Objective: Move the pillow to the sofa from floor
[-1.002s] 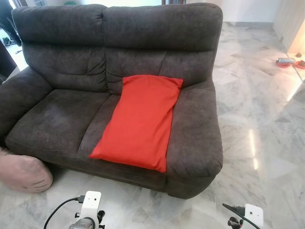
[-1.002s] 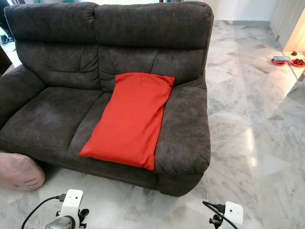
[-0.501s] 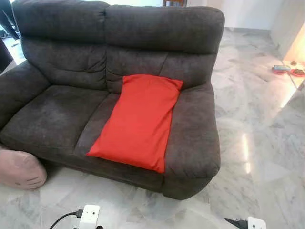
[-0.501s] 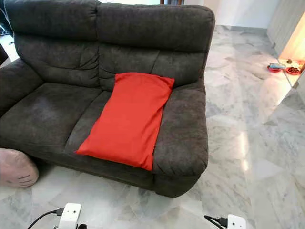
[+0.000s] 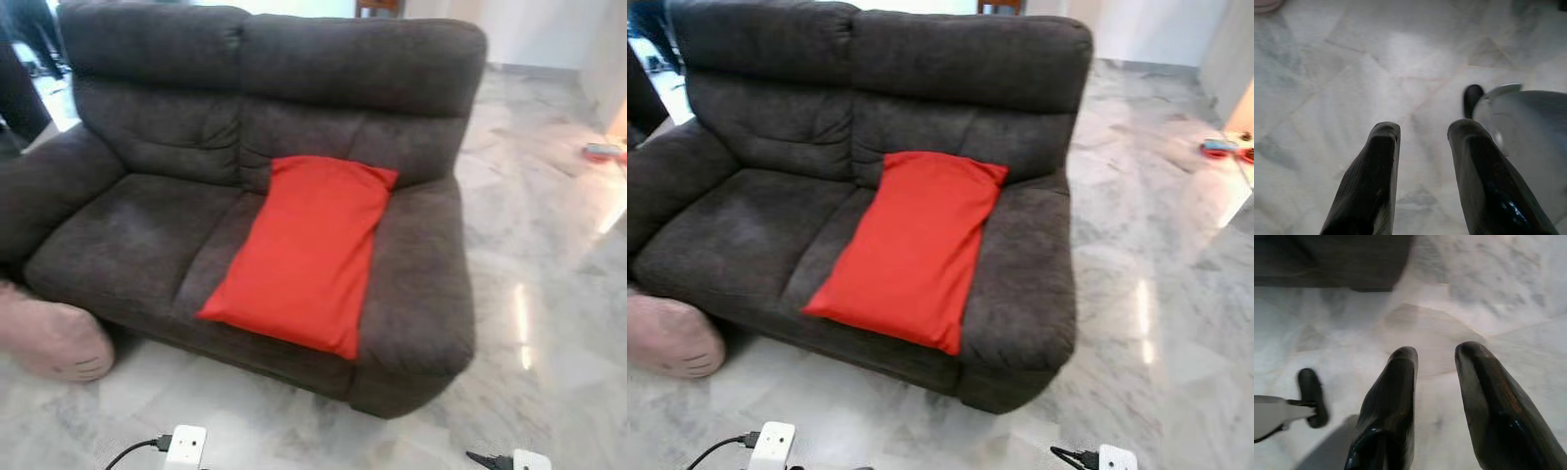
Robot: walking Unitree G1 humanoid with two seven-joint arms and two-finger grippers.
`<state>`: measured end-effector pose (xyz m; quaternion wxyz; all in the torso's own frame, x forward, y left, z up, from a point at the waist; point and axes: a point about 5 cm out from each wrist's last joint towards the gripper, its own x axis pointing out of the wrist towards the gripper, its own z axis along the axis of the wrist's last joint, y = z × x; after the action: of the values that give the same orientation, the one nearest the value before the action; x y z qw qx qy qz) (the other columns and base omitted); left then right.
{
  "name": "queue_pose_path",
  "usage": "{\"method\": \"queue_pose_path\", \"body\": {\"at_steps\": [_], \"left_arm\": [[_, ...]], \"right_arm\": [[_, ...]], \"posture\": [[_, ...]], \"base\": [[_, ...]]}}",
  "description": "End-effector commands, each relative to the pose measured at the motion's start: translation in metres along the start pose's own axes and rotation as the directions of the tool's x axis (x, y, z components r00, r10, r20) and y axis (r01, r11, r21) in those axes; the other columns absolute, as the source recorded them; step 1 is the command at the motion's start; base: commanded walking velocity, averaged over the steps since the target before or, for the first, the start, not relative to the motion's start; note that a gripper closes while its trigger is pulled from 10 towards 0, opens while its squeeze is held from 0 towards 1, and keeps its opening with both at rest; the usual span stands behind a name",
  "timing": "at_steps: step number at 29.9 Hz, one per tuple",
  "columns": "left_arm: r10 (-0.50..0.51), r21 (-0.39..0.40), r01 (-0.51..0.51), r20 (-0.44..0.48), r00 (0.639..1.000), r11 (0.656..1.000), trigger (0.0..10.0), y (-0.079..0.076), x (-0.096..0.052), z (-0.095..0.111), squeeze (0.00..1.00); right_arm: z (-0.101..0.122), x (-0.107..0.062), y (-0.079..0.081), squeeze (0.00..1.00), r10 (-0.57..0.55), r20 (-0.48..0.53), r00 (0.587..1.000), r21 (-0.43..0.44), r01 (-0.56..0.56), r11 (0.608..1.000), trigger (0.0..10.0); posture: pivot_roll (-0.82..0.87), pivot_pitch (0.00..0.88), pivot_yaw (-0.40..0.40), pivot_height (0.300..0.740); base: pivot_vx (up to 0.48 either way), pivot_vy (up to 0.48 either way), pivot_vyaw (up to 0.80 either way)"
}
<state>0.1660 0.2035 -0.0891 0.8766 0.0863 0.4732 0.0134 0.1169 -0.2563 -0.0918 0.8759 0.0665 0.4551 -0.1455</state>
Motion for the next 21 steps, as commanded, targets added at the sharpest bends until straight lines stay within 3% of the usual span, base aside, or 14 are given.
{"method": "queue_pose_path", "body": {"at_steps": [1,21], "left_arm": [[0.002,0.015,-0.002,0.002,1.0,1.0,10.0,0.0036,0.0005,0.0028,0.0],[0.005,0.036,-0.006,0.01,1.0,0.999,10.0,0.0092,0.0013,0.0077,0.0]], "right_arm": [[0.0009,0.0001,0.0003,0.0,-0.009,0.012,1.0,0.018,0.008,1.0,10.0],[0.0034,0.0019,0.0062,0.0,0.004,0.013,1.0,0.011,-0.004,1.0,10.0]], "posture": [[0.03,0.0,0.023,0.74],[0.04,0.0,0.038,0.74]], "base": [[0.0,0.48,0.0],[0.0,0.48,0.0]]}}
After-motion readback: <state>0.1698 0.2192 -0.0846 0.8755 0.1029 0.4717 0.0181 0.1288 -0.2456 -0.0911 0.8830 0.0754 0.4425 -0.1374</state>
